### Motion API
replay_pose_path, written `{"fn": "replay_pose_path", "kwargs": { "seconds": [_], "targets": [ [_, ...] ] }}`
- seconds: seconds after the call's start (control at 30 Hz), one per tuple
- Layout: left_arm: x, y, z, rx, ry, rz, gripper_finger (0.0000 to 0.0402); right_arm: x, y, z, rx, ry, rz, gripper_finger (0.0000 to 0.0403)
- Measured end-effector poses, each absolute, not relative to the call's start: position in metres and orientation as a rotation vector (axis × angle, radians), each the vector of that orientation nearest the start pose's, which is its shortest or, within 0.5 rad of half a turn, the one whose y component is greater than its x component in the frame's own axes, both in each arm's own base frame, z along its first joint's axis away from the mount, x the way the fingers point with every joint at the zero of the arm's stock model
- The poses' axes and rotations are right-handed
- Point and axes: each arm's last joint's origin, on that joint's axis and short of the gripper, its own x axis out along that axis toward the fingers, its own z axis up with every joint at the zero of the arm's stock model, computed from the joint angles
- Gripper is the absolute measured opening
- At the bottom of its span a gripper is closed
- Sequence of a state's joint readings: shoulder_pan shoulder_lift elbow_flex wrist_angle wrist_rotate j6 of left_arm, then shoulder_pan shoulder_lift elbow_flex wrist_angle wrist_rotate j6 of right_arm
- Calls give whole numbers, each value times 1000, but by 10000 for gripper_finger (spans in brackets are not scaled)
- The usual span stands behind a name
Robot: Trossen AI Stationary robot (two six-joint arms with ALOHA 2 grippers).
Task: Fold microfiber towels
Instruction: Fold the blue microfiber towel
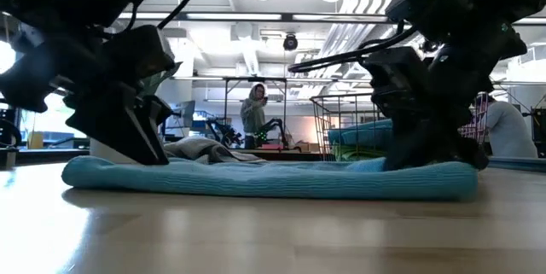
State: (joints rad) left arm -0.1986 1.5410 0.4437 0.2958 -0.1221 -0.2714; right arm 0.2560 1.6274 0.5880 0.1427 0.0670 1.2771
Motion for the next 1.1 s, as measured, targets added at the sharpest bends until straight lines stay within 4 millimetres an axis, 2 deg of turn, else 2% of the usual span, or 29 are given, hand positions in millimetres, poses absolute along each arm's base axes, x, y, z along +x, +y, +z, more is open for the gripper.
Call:
{"fn": "replay_pose_path", "kwargs": {
  "seconds": [0.17, 0.3, 0.47, 0.6, 0.73, 0.87, 1.1],
  "targets": [
    [245, -47, 118, -192, 809, 15, 101, 251, 65, 120, 1039, 963, -402, 2],
    [247, -48, 124, -214, 840, 2, 101, 237, 62, 137, 1008, 1069, -484, 1],
    [248, -49, 126, -216, 852, -6, 101, 225, 59, 178, 915, 1259, -636, 1],
    [248, -49, 126, -217, 856, -4, 101, 224, 57, 218, 844, 1380, -747, 0],
    [248, -49, 126, -224, 859, -1, 101, 232, 55, 242, 831, 1424, -809, 0],
    [247, -50, 125, -221, 862, -5, 101, 253, 55, 241, 844, 1428, -793, 0],
    [246, -54, 125, -178, 868, -34, 101, 298, 58, 216, 832, 1482, -706, 0]
  ]
}}
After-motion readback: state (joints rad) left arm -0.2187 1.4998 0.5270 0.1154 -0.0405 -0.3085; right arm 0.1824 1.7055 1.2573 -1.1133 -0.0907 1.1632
